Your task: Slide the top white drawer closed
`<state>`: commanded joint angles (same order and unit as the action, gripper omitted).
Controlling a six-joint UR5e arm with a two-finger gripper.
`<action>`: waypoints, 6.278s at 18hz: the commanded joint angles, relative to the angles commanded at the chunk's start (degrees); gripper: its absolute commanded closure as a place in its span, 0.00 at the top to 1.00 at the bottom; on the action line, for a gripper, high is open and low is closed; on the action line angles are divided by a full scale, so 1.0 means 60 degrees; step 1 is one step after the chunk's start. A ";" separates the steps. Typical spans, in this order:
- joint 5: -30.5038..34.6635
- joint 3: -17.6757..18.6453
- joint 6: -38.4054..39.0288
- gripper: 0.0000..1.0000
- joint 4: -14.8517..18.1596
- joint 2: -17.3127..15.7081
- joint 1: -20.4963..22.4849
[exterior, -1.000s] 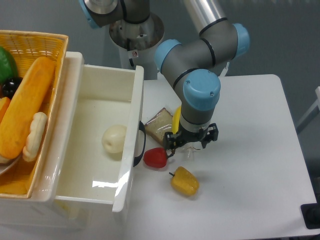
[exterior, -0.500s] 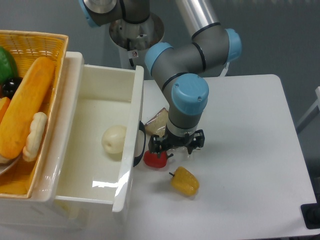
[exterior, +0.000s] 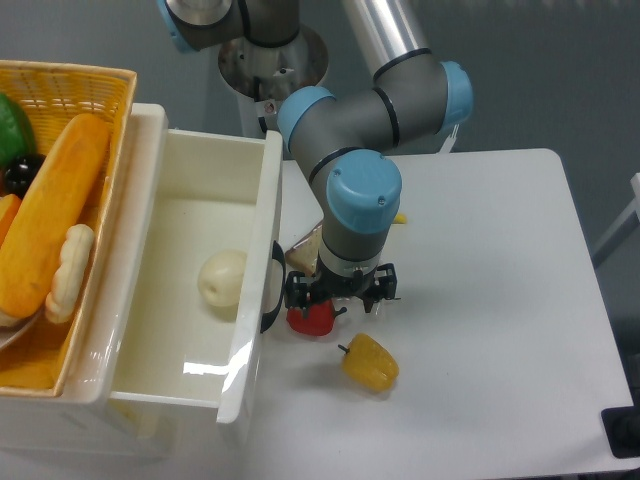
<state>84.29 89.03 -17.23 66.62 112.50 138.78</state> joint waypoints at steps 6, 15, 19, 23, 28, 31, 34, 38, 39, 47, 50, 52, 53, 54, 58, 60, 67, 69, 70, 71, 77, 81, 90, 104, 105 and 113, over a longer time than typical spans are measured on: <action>-0.0074 0.0044 -0.0058 1.00 0.0000 -0.0029 -0.0176; -0.0323 0.0117 -0.0190 1.00 0.0058 -0.0117 -0.0512; -0.0323 0.0132 -0.0176 1.00 0.0073 -0.0132 -0.0732; -0.0294 0.0146 -0.0161 1.00 0.0073 -0.0175 -0.0922; -0.0308 0.0146 -0.0176 1.00 0.0073 -0.0176 -0.1069; -0.0308 0.0146 -0.0161 1.00 0.0073 -0.0161 -0.1099; -0.0279 0.0176 -0.0161 1.00 0.0073 -0.0147 -0.1216; -0.0279 0.0176 -0.0161 1.00 0.0088 -0.0161 -0.1231; -0.0279 0.0176 -0.0161 1.00 0.0088 -0.0161 -0.1231; -0.0279 0.0190 -0.0103 1.00 0.0117 -0.0161 -0.1245; -0.0264 0.0190 -0.0088 1.00 0.0117 -0.0161 -0.1333; -0.0279 0.0190 -0.0088 1.00 0.0117 -0.0161 -0.1362; -0.0279 0.0190 -0.0073 1.00 0.0117 -0.0161 -0.1406; -0.0264 0.0190 -0.0073 1.00 0.0117 -0.0161 -0.1421; -0.0264 0.0205 -0.0073 1.00 0.0117 -0.0161 -0.1436; -0.0264 0.0234 -0.0073 1.00 0.0117 -0.0161 -0.1450; -0.0338 0.0307 -0.0059 1.00 0.0132 -0.0176 -0.1450; -0.0352 0.0380 -0.0073 1.00 0.0132 -0.0190 -0.1450; -0.0352 0.0381 -0.0073 1.00 0.0117 -0.0190 -0.1450; -0.0352 0.0366 -0.0073 1.00 0.0117 -0.0190 -0.1450; -0.0352 0.0366 -0.0073 1.00 0.0117 -0.0205 -0.1436; -0.0338 0.0366 -0.0059 1.00 0.0117 -0.0205 -0.1421; -0.0513 0.0395 -0.0029 1.00 0.0146 -0.0278 -0.1436; -0.0382 0.0396 0.0044 1.00 0.0220 -0.0556 -0.0764; -0.0367 0.0352 0.0000 1.00 0.0234 -0.0586 -0.0559; 0.0554 0.0102 -0.2863 1.00 0.0307 -0.1039 0.1346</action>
<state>87.62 89.65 -34.41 68.47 106.27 146.85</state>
